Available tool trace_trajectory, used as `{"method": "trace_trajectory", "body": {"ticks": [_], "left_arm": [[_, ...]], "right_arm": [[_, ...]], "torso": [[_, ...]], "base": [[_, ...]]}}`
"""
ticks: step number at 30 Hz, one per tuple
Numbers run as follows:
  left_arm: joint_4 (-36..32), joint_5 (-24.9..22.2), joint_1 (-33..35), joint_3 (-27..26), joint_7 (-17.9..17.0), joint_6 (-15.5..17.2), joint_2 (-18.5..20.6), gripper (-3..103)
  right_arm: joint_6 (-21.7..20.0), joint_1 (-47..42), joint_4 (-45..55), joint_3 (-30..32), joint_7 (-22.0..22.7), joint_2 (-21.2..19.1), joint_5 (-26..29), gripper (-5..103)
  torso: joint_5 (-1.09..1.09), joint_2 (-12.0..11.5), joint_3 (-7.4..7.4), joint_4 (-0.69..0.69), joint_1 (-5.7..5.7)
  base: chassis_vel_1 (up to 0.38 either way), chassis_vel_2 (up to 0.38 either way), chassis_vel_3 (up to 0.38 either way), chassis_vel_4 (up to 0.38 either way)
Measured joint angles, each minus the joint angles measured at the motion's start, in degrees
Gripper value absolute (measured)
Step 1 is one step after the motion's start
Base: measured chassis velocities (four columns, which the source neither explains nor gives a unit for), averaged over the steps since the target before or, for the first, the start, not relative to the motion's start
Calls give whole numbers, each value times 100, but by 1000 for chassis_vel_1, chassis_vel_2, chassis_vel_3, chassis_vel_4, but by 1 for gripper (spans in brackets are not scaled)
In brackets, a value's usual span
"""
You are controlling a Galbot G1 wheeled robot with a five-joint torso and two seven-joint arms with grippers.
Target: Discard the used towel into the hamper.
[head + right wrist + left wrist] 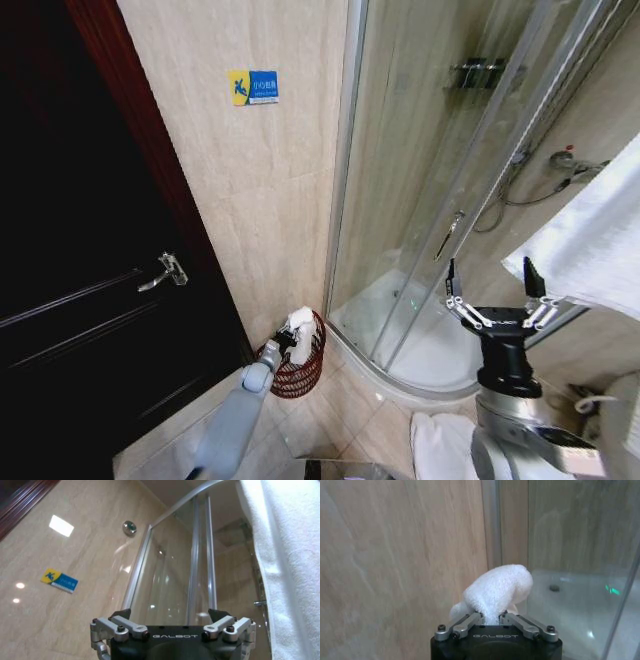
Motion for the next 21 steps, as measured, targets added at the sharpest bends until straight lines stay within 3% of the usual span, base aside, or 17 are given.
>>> {"method": "trace_trajectory", "body": {"ticks": [11,21], "left_arm": [[1183,299,-681,28,-53,-306,-229,10],[2512,560,-1351,650,-229,-514,-286,10]], "right_arm": [[-51,81,-123,-60,-280,74,70,100],[-199,203,-132,-7,-592,48,212,100]], "torso": [[1,0,0,-1,0],[0,1,0,0,0]], "base": [[0,0,0,0],[0,0,0,0]]}}
